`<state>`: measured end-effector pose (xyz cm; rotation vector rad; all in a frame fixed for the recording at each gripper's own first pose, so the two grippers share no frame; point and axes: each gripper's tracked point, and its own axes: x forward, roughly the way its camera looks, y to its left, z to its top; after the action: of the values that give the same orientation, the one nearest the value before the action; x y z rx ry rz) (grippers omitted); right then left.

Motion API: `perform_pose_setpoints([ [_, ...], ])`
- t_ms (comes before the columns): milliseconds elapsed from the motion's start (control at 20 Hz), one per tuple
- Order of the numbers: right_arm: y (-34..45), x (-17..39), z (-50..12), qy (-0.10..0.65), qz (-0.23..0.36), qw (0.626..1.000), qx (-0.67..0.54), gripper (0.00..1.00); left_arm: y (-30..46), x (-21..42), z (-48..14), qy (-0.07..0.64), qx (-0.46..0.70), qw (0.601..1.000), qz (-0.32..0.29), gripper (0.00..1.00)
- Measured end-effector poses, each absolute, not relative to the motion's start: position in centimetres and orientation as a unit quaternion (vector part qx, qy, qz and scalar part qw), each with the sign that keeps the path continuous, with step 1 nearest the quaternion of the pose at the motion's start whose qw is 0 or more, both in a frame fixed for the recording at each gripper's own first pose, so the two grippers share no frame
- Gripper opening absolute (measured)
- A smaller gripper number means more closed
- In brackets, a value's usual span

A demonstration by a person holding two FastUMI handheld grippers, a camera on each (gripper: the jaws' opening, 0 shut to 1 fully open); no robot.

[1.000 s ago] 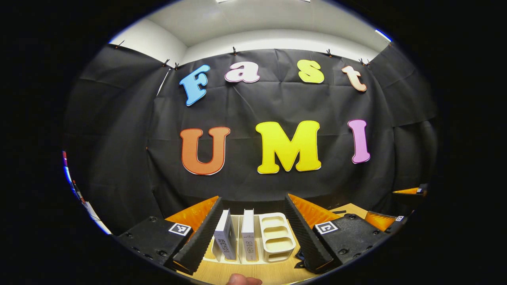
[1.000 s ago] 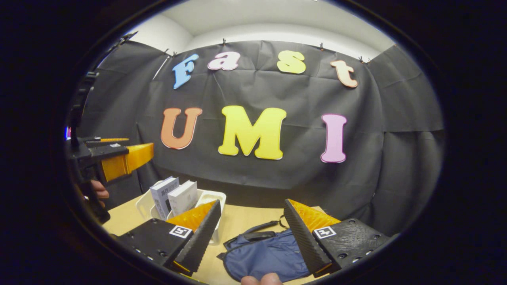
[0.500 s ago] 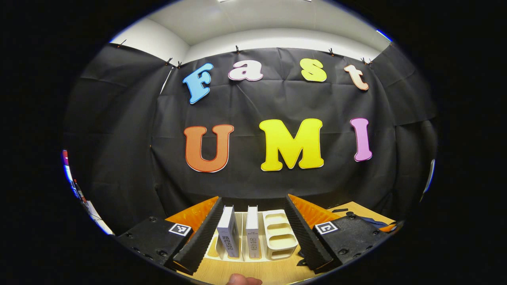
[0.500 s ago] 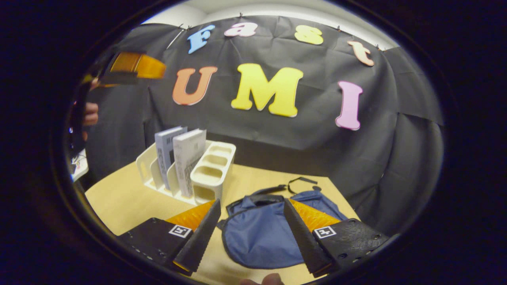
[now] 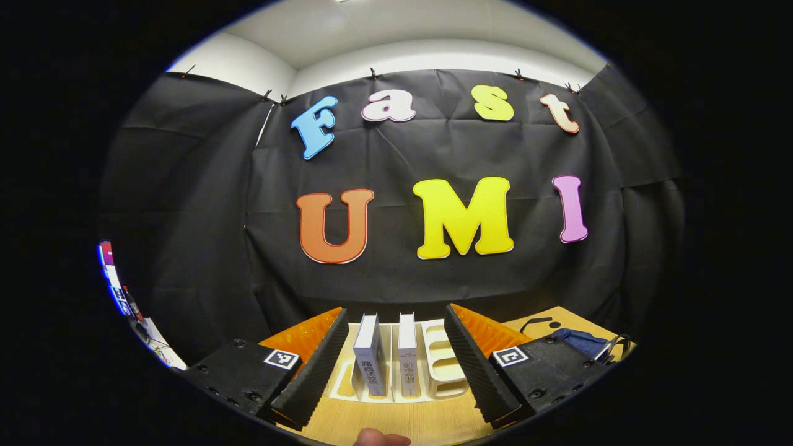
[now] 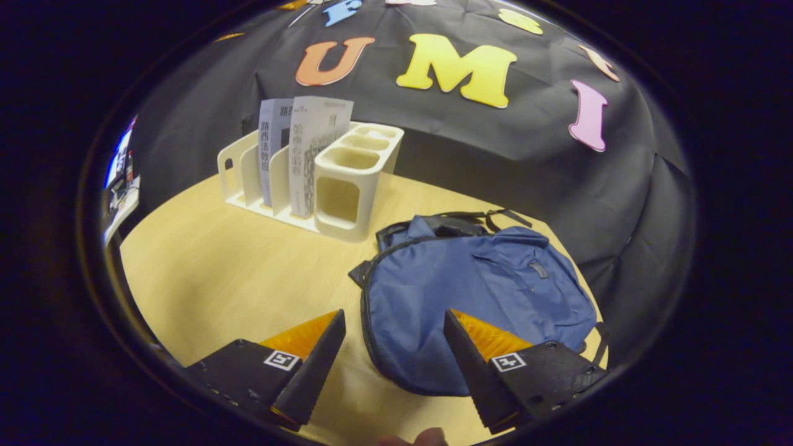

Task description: Open the schoolbag, grab two books from the bookshelf and put them into the schoolbag.

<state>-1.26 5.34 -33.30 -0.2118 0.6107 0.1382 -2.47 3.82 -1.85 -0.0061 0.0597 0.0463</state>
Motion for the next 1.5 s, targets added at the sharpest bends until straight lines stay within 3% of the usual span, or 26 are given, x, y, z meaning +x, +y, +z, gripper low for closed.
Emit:
perform_pose_setpoints([
  [400, 4.5, 0.0, -37.0, 0.335, 0.051, 0.935, -0.103, 0.96, 3.9, -2.7, -1.7, 0.035, 0.002, 0.999, 0.024, 0.97],
  [650, 5.1, 0.7, -36.4, 0.344, 0.055, 0.934, -0.085, 0.71, 4.1, -2.4, -1.7, 0.038, -0.004, 0.999, 0.026, 0.97],
  [700, 5.0, 0.8, -36.4, 0.342, 0.053, 0.935, -0.083, 0.63, 4.1, -2.3, -1.7, 0.038, -0.004, 0.999, 0.027, 0.97],
  [750, 5.1, 0.9, -36.3, 0.346, 0.052, 0.933, -0.079, 0.48, 4.1, -2.3, -1.6, 0.037, -0.005, 0.999, 0.028, 0.97],
  [800, 5.2, 0.9, -36.3, 0.347, 0.057, 0.933, -0.074, 0.52, 4.2, -2.3, -1.6, 0.037, -0.007, 0.999, 0.029, 0.97],
  [850, 5.3, 1.0, -36.2, 0.352, 0.057, 0.931, -0.071, 0.33, 4.3, -2.3, -1.7, 0.038, -0.009, 0.999, 0.031, 0.97],
  [950, 5.2, 1.0, -36.4, 0.360, 0.060, 0.928, -0.070, 0.33, 4.5, -2.2, -1.8, 0.040, -0.012, 0.999, 0.033, 0.97],
  [1050, 5.4, 0.9, -36.0, 0.368, 0.067, 0.925, -0.068, 0.07, 4.7, -2.0, -1.8, 0.040, -0.013, 0.998, 0.035, 0.97],
  [1100, 5.3, 0.9, -35.6, 0.366, 0.069, 0.926, -0.067, 0.07, 4.8, -1.9, -1.8, 0.042, -0.014, 0.998, 0.037, 0.97],
  [1150, 5.5, 1.0, -34.9, 0.368, 0.072, 0.925, -0.062, 0.00, 5.0, -1.8, -2.2, 0.044, -0.016, 0.998, 0.038, 0.97],
  [1500, 3.3, 1.1, -27.3, 0.320, 0.070, 0.944, -0.042, 0.02, 5.5, -0.5, -3.6, 0.062, -0.026, 0.997, 0.033, 0.97],
])
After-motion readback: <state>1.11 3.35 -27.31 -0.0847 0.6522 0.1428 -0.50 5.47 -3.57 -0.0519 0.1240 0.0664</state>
